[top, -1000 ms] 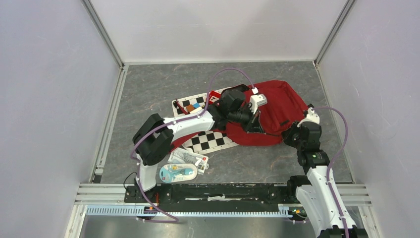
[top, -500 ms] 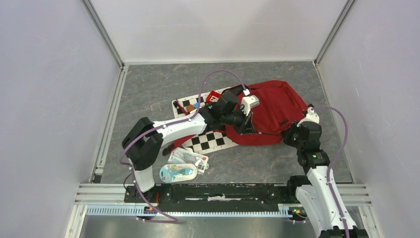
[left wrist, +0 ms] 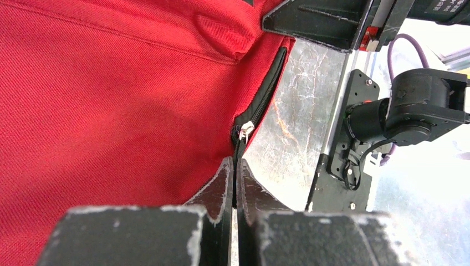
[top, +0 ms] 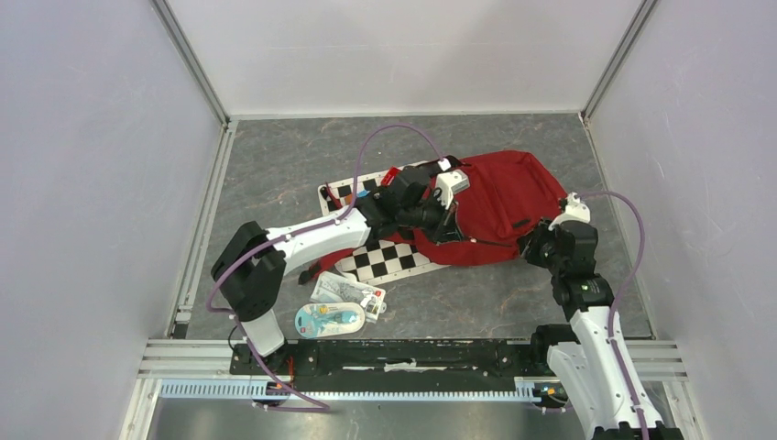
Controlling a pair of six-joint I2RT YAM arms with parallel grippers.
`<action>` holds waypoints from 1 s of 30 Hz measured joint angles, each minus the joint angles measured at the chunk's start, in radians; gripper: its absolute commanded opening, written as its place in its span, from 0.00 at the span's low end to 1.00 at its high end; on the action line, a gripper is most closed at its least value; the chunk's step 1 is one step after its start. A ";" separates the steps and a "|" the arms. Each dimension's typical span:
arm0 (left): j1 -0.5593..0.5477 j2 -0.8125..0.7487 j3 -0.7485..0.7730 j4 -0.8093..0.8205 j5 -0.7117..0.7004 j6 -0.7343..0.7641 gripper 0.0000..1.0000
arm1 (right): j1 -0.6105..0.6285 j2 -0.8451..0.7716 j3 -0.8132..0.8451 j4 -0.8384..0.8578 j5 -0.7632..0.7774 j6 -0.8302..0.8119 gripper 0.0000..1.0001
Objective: Pack the student bag
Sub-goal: Zip the student bag at the center of the board.
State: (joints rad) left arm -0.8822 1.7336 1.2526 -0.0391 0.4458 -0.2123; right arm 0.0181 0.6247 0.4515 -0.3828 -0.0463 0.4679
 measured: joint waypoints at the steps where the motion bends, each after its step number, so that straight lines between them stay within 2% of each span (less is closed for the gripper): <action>1: 0.005 -0.001 0.000 -0.005 0.011 0.000 0.02 | 0.000 0.001 0.006 -0.002 -0.002 -0.014 0.43; 2: 0.010 -0.003 0.000 -0.012 0.029 0.000 0.02 | -0.001 0.005 0.015 -0.008 -0.003 -0.034 0.54; 5: 0.024 -0.008 -0.001 -0.024 0.061 -0.001 0.02 | -0.007 0.044 0.076 -0.046 -0.002 -0.109 0.74; 8: 0.036 -0.021 -0.020 -0.026 0.078 -0.003 0.02 | -0.017 0.118 0.175 -0.069 -0.007 -0.186 0.85; 13: 0.037 -0.042 -0.074 0.005 0.085 -0.032 0.02 | -0.005 0.266 0.332 -0.037 -0.070 -0.260 0.87; 18: 0.036 -0.042 -0.082 0.031 0.081 -0.052 0.02 | 0.109 0.403 0.416 -0.002 -0.159 -0.340 0.90; 24: 0.035 -0.044 -0.082 0.033 0.068 -0.053 0.02 | 0.203 0.357 0.381 0.045 -0.328 -0.422 0.91; 30: 0.035 -0.062 -0.079 0.008 0.046 -0.052 0.02 | 0.259 0.254 0.247 0.068 -0.464 -0.492 0.90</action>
State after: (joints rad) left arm -0.8467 1.6714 1.1732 -0.0315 0.4915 -0.2646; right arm 0.2775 0.8783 0.6983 -0.3153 -0.5106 -0.0242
